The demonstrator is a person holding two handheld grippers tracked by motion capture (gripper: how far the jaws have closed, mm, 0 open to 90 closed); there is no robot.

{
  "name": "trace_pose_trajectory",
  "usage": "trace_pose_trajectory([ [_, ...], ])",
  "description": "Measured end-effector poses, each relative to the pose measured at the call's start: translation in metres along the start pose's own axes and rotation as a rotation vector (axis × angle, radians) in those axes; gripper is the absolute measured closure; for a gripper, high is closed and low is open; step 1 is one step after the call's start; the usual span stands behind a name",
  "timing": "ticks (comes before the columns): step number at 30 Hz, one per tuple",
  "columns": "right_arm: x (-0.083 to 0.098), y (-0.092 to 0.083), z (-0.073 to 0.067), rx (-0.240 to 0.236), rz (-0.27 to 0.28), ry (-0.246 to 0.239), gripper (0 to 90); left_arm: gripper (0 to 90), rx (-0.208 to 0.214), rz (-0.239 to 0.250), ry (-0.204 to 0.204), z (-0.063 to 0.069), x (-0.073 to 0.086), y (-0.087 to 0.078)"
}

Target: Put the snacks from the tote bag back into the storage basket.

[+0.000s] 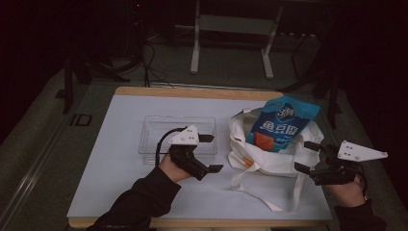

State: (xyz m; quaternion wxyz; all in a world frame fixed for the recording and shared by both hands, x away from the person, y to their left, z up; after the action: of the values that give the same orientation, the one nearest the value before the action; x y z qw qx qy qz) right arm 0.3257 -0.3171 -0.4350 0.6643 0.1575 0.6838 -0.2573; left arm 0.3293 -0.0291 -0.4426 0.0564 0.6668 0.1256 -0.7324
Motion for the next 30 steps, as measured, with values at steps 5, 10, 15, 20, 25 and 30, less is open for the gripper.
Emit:
trace_pose_trajectory([
  [5,0.0,-0.004,0.009,-0.003,0.005,0.01,14.8,1.3,0.012,0.005,0.006,-0.007,-0.008,0.013],
  [10,0.001,-0.008,0.02,0.002,0.0,-0.002,18.0,1.3,0.031,-0.018,0.04,-0.01,-0.011,0.028],
  [15,0.002,-0.01,0.029,0.008,-0.006,-0.011,21.8,1.3,0.045,-0.025,0.048,-0.015,-0.014,0.044],
  [20,0.002,-0.013,0.04,0.018,-0.018,-0.037,26.0,1.8,0.055,-0.025,0.054,-0.02,-0.017,0.057],
  [25,0.003,-0.014,0.051,0.024,-0.025,-0.017,26.1,6.1,0.034,-0.015,0.058,-0.031,-0.02,0.069],
  [30,0.006,-0.012,0.062,0.028,-0.037,0.007,26.8,10.6,0.014,-0.031,0.067,-0.043,-0.022,0.082],
])
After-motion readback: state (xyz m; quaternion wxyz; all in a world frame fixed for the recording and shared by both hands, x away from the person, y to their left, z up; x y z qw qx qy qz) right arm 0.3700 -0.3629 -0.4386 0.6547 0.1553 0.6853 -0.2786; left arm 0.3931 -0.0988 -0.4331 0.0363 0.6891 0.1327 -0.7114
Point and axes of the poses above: each handheld gripper's, and its own axes: y roughly forward along the jaws, x roughly out of its underside, z roughly to its right, the point moved 9 cm from there along y, roughly forward along the jaws, and after that the axes turned 13 degrees about z, right-handed, at the moved point
